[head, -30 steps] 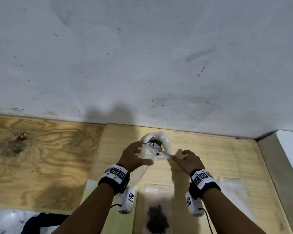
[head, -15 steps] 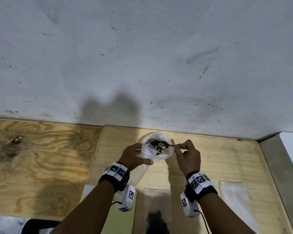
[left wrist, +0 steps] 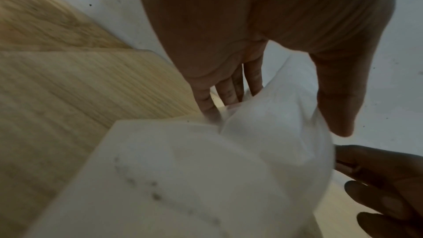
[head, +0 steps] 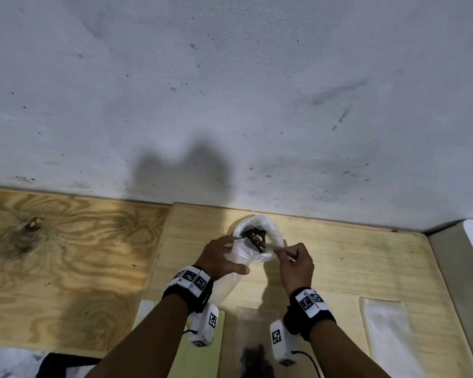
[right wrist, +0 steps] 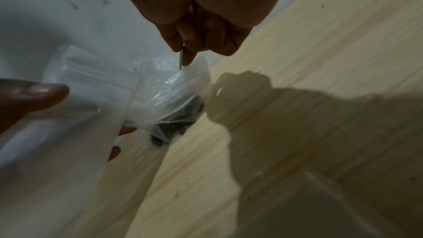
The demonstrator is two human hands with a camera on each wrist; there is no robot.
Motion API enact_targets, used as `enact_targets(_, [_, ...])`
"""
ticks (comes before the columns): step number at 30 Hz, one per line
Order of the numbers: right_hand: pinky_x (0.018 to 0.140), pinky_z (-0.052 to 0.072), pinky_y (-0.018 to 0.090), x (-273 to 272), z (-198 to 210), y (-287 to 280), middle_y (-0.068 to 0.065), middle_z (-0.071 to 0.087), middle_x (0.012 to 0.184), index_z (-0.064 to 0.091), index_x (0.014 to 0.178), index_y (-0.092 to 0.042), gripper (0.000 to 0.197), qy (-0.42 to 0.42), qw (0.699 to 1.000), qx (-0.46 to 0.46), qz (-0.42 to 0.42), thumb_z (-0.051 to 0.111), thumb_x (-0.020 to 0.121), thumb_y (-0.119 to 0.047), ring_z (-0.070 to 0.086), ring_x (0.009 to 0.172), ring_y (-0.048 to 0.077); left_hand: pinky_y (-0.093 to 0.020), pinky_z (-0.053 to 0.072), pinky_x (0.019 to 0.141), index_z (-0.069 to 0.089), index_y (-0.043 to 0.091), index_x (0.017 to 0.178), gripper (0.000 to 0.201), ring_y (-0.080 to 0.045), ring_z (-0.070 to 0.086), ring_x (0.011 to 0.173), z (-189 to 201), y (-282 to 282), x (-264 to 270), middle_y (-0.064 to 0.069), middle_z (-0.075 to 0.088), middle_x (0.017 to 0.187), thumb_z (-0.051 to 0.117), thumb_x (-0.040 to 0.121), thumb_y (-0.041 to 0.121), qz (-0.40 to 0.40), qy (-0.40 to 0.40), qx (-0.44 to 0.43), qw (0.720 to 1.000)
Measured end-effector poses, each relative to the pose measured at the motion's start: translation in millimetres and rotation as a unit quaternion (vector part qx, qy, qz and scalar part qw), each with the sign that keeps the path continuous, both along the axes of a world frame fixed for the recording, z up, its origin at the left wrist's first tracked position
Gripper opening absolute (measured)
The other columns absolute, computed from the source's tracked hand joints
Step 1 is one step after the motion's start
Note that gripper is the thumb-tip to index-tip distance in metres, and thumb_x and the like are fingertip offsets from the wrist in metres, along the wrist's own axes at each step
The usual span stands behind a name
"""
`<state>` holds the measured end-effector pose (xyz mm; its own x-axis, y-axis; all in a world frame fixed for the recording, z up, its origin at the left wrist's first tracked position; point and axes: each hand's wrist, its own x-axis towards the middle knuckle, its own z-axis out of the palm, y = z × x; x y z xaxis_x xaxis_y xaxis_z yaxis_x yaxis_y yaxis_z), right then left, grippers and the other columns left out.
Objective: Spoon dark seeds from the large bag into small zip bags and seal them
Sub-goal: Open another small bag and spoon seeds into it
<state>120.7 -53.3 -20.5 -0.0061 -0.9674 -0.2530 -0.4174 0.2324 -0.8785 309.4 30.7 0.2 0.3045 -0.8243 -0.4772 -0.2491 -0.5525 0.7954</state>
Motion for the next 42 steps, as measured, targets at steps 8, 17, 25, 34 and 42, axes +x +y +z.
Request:
enact_targets(8, [0.066,0.047,0.031,17.6,-11.0,-1.3,0.005,0.066,0.077,0.060,0.077,-0.009,0.016,-0.035,0.994,0.104,-0.014,0.075,0.079,-0.015,0.061,0.073,0.023,-0.032,0.051,0.094,0.058,0.029,0.126,0.082,-0.014,0.058,0.111,-0.7,-1.1,-6.2,0.005,0.061,0.121,0.095,0.053,0.023,-0.029,-0.008,-0.014,0.999])
enact_targets(17, [0.058,0.041,0.033,-3.9,-4.2,-14.7,0.006,0.058,0.062,0.062,0.072,-0.014,0.017,-0.088,0.982,0.131,-0.103,0.079,0.074,-0.016,0.049,0.054,0.021,-0.019,0.047,0.082,0.057,0.025,0.130,0.088,-0.009,0.057,0.104,-0.1,4.7,0.5,0.009,0.058,0.119,0.096,0.052,0.022,-0.002,-0.033,-0.016,0.999])
enact_targets(25, [0.047,0.032,0.027,-28.8,40.2,-17.5,0.008,0.048,0.056,0.059,0.072,-0.009,0.020,-0.127,0.986,0.067,-0.078,0.078,0.079,-0.013,0.037,0.045,0.018,-0.016,0.044,0.080,0.057,0.028,0.126,0.087,-0.010,0.058,0.103,-2.4,9.1,-8.2,0.007,0.059,0.120,0.096,0.049,0.022,0.029,-0.046,-0.029,0.998])
enact_targets(34, [0.052,0.033,0.029,-28.9,70.7,-7.4,0.007,0.055,0.058,0.056,0.071,-0.004,0.022,-0.159,0.987,0.014,0.004,0.075,0.080,-0.008,0.037,0.042,0.010,-0.022,0.046,0.084,0.058,0.026,0.125,0.087,-0.014,0.058,0.105,-5.3,9.8,-19.3,0.005,0.060,0.119,0.096,0.047,0.023,0.067,-0.042,-0.026,0.997])
enact_targets(42, [0.051,0.038,0.022,-17.5,72.0,6.2,-0.001,0.071,0.076,0.049,0.067,-0.014,0.031,-0.089,0.980,-0.086,0.158,0.076,0.082,-0.009,0.041,0.049,0.006,-0.025,0.049,0.080,0.060,0.022,0.125,0.086,-0.017,0.061,0.105,-4.9,11.0,-16.9,-0.002,0.064,0.121,0.096,0.047,0.019,0.090,-0.014,-0.016,0.996])
